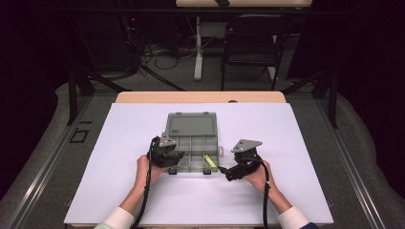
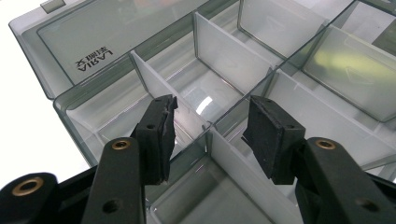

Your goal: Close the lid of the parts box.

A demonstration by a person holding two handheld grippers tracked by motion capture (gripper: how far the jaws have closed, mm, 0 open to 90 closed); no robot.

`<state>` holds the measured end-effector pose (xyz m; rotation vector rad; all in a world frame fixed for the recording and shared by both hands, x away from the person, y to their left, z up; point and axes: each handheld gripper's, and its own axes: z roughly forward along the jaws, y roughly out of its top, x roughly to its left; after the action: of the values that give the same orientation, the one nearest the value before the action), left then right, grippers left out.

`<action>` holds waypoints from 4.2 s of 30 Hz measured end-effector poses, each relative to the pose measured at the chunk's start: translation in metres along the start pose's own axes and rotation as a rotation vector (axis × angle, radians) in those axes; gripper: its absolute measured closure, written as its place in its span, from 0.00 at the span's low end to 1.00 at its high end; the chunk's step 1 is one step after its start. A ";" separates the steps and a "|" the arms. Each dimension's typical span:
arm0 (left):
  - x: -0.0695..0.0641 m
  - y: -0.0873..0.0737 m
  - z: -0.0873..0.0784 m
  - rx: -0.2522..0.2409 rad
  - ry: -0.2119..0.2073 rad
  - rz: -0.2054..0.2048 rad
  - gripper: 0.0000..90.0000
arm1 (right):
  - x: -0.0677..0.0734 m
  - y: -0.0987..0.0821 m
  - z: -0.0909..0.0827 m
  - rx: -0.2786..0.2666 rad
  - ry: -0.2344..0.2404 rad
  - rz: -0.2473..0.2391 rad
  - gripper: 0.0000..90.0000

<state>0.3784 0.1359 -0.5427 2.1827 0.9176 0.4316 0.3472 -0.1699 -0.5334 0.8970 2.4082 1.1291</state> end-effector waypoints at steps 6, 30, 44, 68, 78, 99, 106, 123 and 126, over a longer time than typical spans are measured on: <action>0.001 0.000 0.000 0.000 -0.007 0.016 0.60 | 0.000 0.000 0.001 0.000 -0.001 0.007 0.00; 0.005 -0.001 0.000 -0.007 -0.036 0.026 0.62 | -0.011 0.008 0.006 -0.026 -0.026 0.039 0.00; 0.005 -0.002 0.000 -0.008 -0.037 0.028 0.62 | -0.019 0.014 0.012 -0.028 -0.024 0.036 0.00; 0.005 -0.002 0.000 -0.007 -0.037 0.029 0.62 | -0.054 0.042 0.037 -0.002 -0.087 0.087 0.16; 0.005 -0.002 0.000 -0.007 -0.037 0.030 0.62 | -0.066 0.053 0.051 0.028 -0.103 0.100 0.61; 0.007 -0.002 0.000 -0.013 -0.047 0.029 0.62 | -0.074 0.053 0.088 0.158 -0.086 0.083 1.00; 0.007 -0.002 0.000 -0.013 -0.050 0.034 0.62 | -0.076 0.049 0.095 0.168 -0.065 0.085 1.00; 0.009 -0.003 0.001 -0.021 -0.062 0.038 0.62 | -0.082 0.049 0.097 0.160 -0.045 0.109 1.00; 0.009 -0.003 0.001 -0.020 -0.062 0.039 0.62 | -0.082 0.049 0.097 0.163 -0.050 0.113 1.00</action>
<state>0.3834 0.1434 -0.5452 2.1868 0.8353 0.3873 0.4795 -0.1450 -0.5538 1.1123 2.4630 0.9469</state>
